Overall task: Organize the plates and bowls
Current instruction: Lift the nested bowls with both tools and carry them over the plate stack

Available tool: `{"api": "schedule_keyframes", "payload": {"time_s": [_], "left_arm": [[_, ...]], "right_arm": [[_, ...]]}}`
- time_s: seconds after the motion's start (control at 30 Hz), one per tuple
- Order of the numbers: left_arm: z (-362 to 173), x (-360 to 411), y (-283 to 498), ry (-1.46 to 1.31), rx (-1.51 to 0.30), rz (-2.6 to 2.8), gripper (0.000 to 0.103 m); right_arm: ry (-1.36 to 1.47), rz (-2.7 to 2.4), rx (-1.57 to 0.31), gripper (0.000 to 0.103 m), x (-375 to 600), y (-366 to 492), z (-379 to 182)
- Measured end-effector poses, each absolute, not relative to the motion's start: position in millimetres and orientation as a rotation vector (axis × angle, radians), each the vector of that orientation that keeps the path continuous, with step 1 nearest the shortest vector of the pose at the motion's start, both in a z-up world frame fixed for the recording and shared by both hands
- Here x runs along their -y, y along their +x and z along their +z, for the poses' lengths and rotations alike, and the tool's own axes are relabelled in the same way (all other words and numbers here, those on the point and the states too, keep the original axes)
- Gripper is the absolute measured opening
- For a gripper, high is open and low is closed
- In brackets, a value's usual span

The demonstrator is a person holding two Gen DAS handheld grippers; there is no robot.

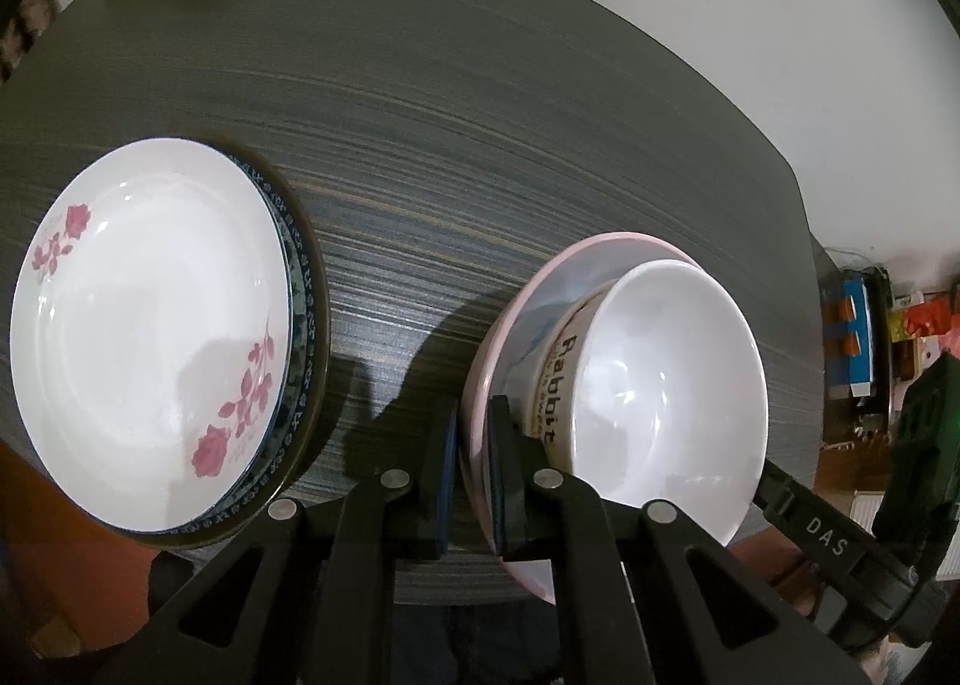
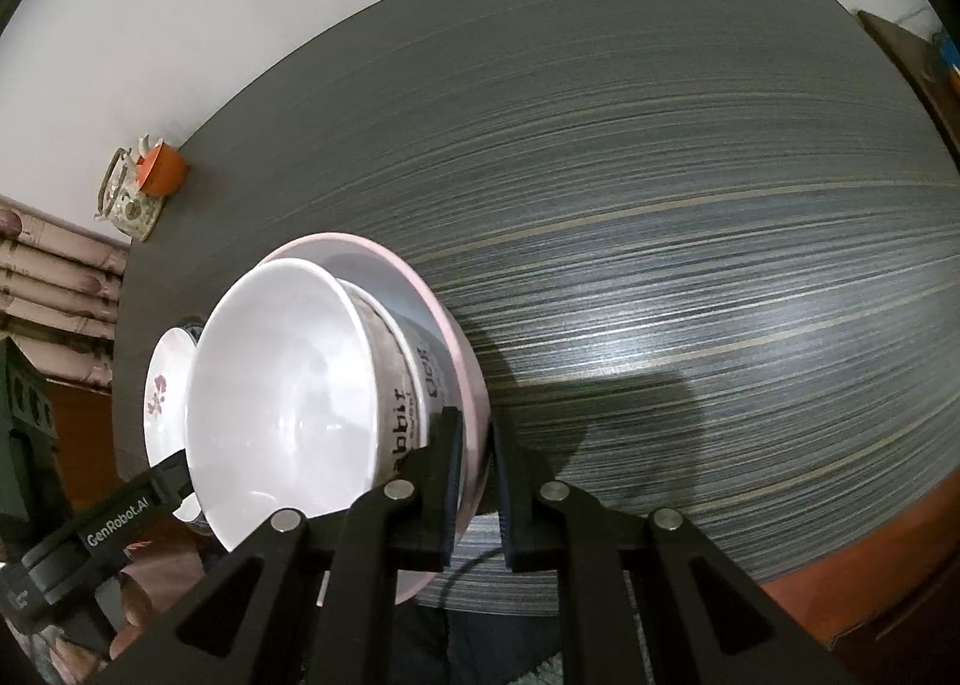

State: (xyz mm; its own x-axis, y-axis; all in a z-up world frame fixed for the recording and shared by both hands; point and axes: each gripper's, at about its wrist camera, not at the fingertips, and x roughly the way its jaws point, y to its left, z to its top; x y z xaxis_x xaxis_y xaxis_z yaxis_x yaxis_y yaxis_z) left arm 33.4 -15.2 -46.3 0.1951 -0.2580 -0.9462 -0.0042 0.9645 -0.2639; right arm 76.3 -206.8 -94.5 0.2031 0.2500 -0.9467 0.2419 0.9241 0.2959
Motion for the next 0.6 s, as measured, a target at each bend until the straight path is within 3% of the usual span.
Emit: {"api": "schedule_keyframes", "payload": {"time_s": [0.6], "left_arm": [[-33.5, 22.8, 23.2, -0.209, -1.324, -0.173, 0.005]], "right_arm": [[0.416, 0.008, -1.341, 0.011, 201.3, 74.1, -83.2]]}}
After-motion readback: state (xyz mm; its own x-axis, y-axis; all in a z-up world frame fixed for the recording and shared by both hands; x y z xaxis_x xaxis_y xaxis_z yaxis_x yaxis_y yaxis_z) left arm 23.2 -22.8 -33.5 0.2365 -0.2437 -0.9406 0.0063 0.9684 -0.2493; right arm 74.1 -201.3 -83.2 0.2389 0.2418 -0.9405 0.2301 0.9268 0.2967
